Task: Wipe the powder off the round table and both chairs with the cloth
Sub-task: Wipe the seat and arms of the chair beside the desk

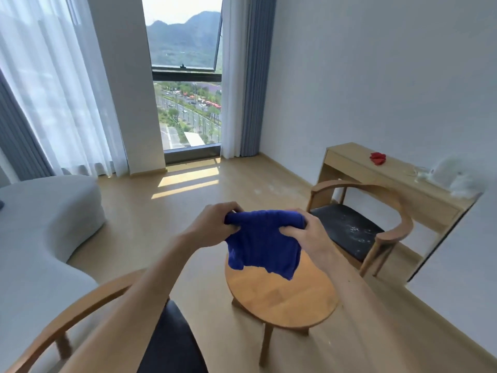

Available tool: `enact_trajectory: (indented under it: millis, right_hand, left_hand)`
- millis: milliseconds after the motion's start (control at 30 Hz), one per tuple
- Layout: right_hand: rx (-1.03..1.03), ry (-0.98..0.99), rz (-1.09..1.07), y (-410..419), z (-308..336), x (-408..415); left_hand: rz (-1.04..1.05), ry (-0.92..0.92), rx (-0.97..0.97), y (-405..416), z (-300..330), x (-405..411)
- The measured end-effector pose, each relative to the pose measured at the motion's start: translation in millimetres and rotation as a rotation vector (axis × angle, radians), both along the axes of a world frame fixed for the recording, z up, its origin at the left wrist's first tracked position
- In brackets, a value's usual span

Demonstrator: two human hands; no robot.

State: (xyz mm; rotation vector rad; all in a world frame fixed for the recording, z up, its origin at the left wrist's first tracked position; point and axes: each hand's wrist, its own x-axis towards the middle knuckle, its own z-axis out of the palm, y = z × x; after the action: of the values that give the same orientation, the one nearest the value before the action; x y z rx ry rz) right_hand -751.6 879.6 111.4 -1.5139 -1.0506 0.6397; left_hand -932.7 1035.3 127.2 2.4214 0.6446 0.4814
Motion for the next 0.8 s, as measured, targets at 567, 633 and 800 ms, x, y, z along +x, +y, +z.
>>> enact_trajectory:
  millis: [567, 633, 800]
  right_hand:
    - [-0.075, 0.048, -0.739, -233.1, -46.6, 228.9]
    - [-0.119, -0.001, -0.829, -253.5, -48.5, 249.3]
    - [-0.208, -0.165, -0.978, -264.0, -61.1, 292.6]
  left_hand:
    - [-0.117, -0.015, -0.125, -207.5, -46.8, 328.1]
    - [-0.159, 0.008, -0.070, -222.5, -51.2, 357.4]
    - [-0.189, 0.081, 0.020, -252.2, -65.5, 426.8]
